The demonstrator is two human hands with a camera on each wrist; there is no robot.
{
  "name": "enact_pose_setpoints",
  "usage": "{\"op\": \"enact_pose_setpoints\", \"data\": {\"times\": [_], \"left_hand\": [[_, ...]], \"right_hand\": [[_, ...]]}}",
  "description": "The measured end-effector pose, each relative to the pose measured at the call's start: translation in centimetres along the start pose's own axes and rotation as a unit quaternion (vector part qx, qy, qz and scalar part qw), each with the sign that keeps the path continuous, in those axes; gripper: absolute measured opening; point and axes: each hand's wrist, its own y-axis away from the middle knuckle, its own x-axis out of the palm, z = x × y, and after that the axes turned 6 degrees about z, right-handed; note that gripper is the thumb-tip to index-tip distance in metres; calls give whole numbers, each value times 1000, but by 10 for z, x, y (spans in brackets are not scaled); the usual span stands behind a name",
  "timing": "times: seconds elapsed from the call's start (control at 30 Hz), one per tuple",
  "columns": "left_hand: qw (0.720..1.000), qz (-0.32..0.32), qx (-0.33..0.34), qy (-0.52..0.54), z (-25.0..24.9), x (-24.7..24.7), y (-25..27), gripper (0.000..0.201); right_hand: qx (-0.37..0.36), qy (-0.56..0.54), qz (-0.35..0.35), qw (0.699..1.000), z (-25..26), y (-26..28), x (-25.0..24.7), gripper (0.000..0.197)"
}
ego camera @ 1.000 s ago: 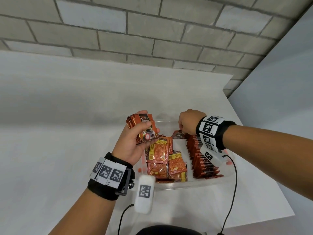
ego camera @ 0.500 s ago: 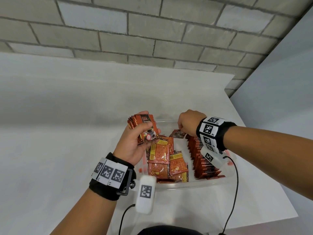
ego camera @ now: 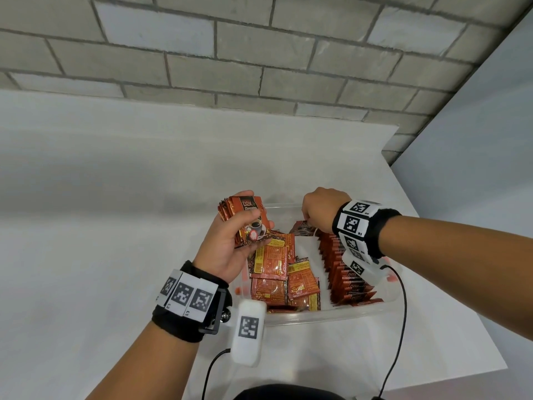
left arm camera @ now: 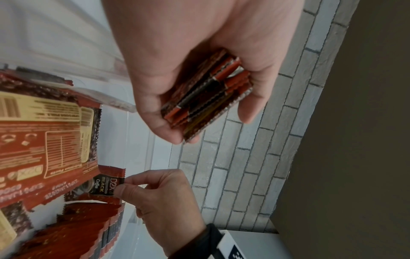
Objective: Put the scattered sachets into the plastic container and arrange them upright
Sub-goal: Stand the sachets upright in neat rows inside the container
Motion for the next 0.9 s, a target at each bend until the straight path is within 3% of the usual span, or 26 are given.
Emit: {"op": "enact_pose_setpoints", "data": {"times": [0.1, 0.2, 0.4, 0.53, 0.63, 0.7, 0.8, 0.83, 0.9], "left_hand": [[1000, -2, -4, -3, 0, 0, 0, 46], [1000, -2, 1, -3, -1, -2, 0, 44], [1000, -1, 5, 1, 0, -5, 1, 38], [1000, -1, 10, 10, 0, -7, 0, 39], [1000, -3, 10, 20, 1, -8, -1, 36], [1000, -2, 10, 26, 2, -8, -1, 33], [999, -4, 9, 35, 2, -9, -1, 40], [999, -3, 9, 37, 2, -9, -1, 41], [999, 0, 8, 37, 2, -9, -1, 43]], "right_hand": [[11, 43, -5, 999, 6, 7, -5, 11], [-2, 76, -29, 997, 12, 18, -9, 33], [3, 92, -36, 995, 16, 22, -15, 32], [24, 59, -29, 998, 12, 22, -13, 36], [40, -84, -33, 995, 9, 25, -13, 27], [44, -243, -13, 969, 13, 29, -10, 30], [85, -458, 74, 882, 27, 35, 3, 31], [100, -499, 97, 855, 32, 37, 6, 27], [120, -533, 115, 829, 40, 36, 11, 9]]}}
